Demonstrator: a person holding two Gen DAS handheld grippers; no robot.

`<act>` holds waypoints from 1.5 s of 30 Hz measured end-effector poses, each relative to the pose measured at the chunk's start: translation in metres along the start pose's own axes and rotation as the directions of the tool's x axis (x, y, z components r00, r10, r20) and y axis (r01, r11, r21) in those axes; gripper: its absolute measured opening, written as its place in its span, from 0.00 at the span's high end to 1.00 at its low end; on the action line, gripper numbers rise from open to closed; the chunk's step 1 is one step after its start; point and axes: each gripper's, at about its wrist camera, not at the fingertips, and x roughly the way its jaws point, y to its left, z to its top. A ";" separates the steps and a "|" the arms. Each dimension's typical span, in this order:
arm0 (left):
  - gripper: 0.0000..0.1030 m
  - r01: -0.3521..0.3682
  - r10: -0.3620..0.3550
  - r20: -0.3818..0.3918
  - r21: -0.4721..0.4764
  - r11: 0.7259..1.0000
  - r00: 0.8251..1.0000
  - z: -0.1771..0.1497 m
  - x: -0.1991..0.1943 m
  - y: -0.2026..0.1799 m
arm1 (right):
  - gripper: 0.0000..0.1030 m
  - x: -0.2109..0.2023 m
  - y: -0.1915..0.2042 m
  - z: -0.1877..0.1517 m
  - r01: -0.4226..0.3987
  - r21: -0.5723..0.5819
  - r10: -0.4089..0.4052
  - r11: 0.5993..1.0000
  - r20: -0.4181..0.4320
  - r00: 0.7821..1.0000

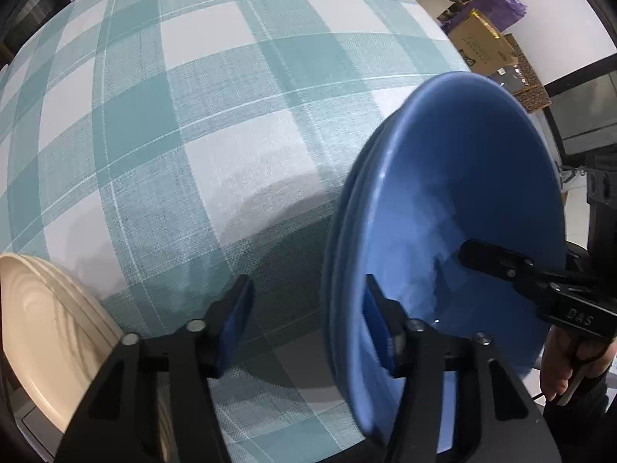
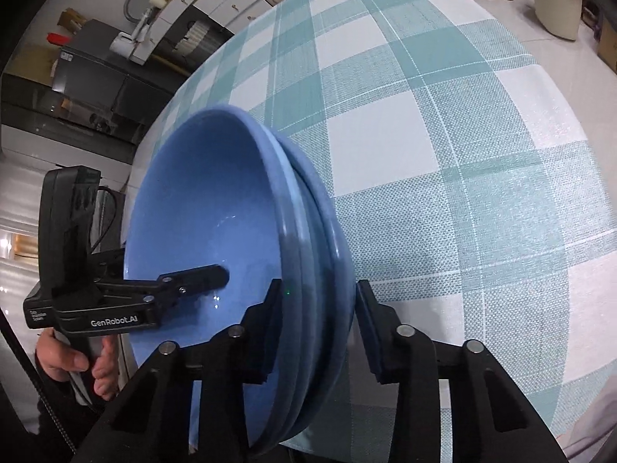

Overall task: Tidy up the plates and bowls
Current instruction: 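Close both tools on opposite rims of the nested blue bowl stack, then lift the bowl stack with both tools and carry it over the cream plates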

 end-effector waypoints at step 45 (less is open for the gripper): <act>0.79 0.039 -0.047 -0.131 -0.059 0.997 0.990 0.007 0.005 -0.019 | 0.88 0.020 0.045 0.051 0.240 -0.091 -0.253 0.966 -0.172 0.952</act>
